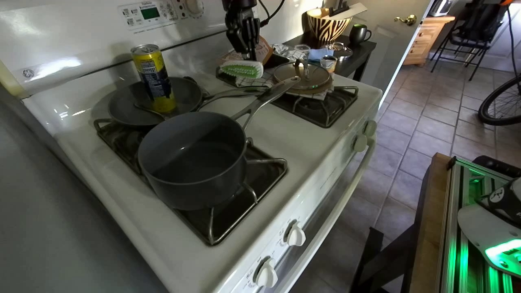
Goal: Move the white and green brush to the right
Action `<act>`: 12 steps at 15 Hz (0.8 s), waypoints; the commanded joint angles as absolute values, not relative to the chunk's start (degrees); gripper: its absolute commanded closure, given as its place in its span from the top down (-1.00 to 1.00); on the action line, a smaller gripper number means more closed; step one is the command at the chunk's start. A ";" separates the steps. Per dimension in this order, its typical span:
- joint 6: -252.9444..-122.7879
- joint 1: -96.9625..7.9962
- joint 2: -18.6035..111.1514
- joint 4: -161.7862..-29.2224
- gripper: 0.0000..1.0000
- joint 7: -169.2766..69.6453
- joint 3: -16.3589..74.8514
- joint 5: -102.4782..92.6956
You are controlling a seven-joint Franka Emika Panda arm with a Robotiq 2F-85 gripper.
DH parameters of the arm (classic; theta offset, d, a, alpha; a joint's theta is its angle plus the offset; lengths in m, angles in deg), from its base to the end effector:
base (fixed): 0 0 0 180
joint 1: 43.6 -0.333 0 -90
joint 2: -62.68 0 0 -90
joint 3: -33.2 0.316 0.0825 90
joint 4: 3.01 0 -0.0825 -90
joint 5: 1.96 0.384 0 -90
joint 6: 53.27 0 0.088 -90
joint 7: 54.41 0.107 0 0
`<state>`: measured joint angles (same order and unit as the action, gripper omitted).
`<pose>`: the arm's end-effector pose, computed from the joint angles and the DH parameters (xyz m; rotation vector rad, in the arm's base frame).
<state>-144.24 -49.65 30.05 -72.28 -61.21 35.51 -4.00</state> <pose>0.6928 0.0913 0.4347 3.0846 0.4100 -0.2968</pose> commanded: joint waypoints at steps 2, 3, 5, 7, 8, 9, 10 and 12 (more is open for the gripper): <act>-149.36 -46.14 32.98 -75.65 -0.91 -55.08 32.33 -4.97; -148.63 -45.23 32.85 -74.46 -0.91 -54.53 31.17 -5.77; -147.42 -43.81 30.85 -71.12 -0.91 -53.53 29.56 -6.91; -146.63 -42.46 28.77 -67.33 -0.91 -52.78 28.64 -7.19; -146.38 -41.97 27.50 -65.09 -0.91 -52.11 28.38 -6.92; -146.30 -41.76 26.49 -63.29 -0.91 -51.29 28.26 -6.78; -146.11 -41.78 25.15 -60.95 -0.91 -50.61 28.23 -6.79; -145.41 -42.66 22.58 -57.11 -0.91 -49.30 28.34 -7.48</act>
<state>-147.73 -41.51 27.73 -65.03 -52.37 28.19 -5.96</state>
